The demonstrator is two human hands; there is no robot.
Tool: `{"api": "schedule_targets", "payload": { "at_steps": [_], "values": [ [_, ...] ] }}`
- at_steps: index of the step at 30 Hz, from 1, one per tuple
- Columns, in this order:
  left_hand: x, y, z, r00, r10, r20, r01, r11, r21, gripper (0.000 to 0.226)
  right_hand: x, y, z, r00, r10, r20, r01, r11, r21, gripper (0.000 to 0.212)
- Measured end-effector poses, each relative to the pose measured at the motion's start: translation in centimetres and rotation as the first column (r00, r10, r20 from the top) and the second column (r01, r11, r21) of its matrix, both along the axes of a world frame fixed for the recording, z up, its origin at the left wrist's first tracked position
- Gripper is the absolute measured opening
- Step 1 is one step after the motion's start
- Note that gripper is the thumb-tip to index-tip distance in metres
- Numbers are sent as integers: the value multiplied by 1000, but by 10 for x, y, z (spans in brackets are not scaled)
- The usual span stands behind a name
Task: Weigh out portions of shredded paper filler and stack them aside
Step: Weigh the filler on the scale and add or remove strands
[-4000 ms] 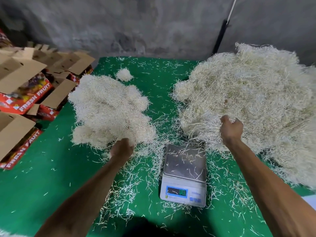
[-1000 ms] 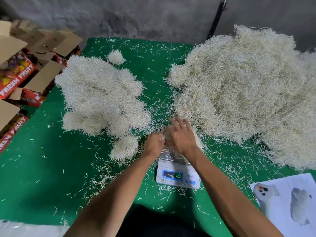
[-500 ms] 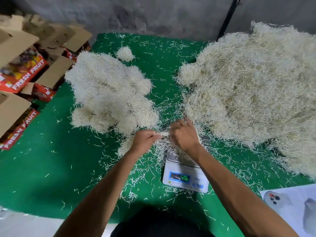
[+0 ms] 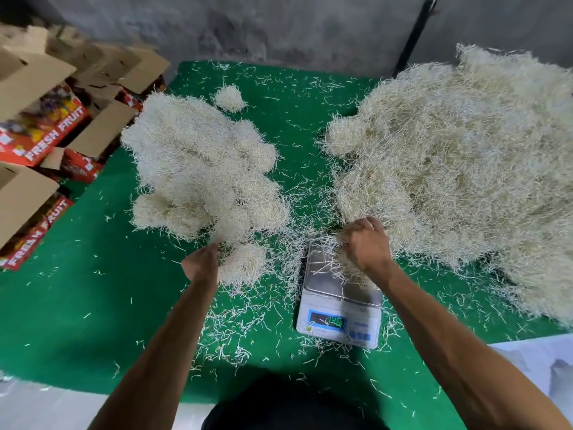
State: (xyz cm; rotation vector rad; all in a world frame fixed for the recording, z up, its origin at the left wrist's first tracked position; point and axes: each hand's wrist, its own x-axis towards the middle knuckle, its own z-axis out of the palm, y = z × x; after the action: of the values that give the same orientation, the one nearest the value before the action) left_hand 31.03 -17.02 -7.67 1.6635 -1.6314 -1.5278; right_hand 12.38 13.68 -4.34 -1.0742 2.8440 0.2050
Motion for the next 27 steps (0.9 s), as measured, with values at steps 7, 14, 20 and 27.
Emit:
{"api": "schedule_targets", "payload": {
  "at_steps": [7, 14, 20, 27],
  "values": [
    [10, 25, -3, 811, -328, 484, 534, 754, -384, 46, 3, -16, 20, 996, 0, 90, 8, 996, -90, 81],
    [-9, 61, 1, 679, -649, 343, 725, 521, -451, 45, 3, -8, 42, 877, -142, 459, 476, 387, -790, 49],
    [-11, 88, -4, 586, -737, 337, 795, 444, -413, 39, 10, 21, 23, 789, -231, 570, 554, 669, -496, 52],
    [-6, 105, -7, 588, -758, 284, 790, 462, -402, 35, 27, 27, 30, 679, -74, 730, 664, 487, -567, 44]
  ]
}}
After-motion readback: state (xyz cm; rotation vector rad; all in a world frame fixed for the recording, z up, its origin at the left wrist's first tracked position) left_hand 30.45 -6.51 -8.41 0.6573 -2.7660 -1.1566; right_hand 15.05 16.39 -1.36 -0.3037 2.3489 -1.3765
